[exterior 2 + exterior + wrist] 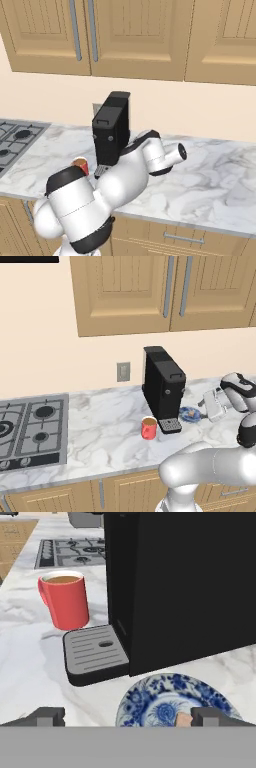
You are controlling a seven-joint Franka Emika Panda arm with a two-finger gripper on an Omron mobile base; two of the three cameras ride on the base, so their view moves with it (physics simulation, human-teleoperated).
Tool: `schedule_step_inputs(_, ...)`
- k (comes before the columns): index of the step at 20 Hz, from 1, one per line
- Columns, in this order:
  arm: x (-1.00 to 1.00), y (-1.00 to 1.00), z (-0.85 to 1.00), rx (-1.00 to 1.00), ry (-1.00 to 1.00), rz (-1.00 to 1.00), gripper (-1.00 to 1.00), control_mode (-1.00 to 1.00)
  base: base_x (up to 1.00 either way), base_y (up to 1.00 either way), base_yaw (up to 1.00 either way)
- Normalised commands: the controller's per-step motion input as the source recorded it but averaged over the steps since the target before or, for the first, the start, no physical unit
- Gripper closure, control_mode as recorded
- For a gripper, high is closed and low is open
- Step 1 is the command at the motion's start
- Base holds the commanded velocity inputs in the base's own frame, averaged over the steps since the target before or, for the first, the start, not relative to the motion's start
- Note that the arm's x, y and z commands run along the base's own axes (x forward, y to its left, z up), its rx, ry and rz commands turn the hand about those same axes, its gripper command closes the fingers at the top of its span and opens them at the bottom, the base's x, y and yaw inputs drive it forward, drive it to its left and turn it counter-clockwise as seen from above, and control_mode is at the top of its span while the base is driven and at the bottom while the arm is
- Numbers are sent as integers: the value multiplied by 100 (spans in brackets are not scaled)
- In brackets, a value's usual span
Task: Take a sugar cube from the saucer and place it inside the coffee. Then, grab milk from the fridge and place it next to the coffee on the counter to sweeten the coffee.
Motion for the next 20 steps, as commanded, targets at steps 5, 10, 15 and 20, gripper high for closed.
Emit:
schedule_step_inputs(5, 18, 0, -28, 0, 0, 0, -100, -100, 0, 0, 0)
schedule_step_inputs(10, 24, 0, -15, 0, 0, 0, -100, -100, 0, 0, 0)
schedule_step_inputs(15, 20, 0, -2, 0, 0, 0, -100, -100, 0, 0, 0)
schedule_step_inputs(20, 9, 0, -13, 0, 0, 0, -100, -100, 0, 0, 0)
